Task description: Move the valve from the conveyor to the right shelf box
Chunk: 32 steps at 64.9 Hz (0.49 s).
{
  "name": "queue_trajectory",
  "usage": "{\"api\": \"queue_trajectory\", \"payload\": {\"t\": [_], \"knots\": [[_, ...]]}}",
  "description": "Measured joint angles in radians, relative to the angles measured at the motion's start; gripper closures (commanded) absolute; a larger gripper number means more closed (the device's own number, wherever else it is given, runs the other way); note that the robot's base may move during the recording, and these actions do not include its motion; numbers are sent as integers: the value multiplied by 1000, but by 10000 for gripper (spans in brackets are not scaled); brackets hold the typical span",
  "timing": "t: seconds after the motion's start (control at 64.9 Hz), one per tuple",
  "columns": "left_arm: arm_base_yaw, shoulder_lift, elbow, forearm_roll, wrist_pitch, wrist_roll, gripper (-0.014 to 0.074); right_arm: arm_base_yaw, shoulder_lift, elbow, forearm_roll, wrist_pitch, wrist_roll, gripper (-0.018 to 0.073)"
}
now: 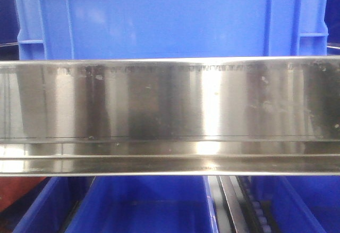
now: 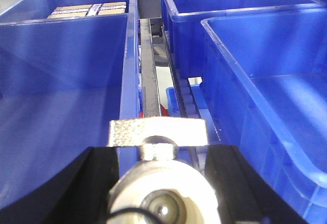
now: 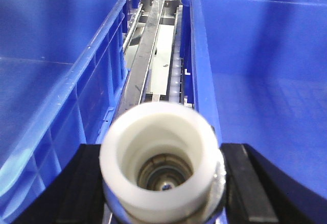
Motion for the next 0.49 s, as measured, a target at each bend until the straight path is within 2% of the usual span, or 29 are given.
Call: {"api": "queue_trajectory", "payload": {"t": [0.493], "knots": [[0, 0, 0, 0, 0, 0, 708, 0, 0, 0, 0, 0, 0, 713]]}}
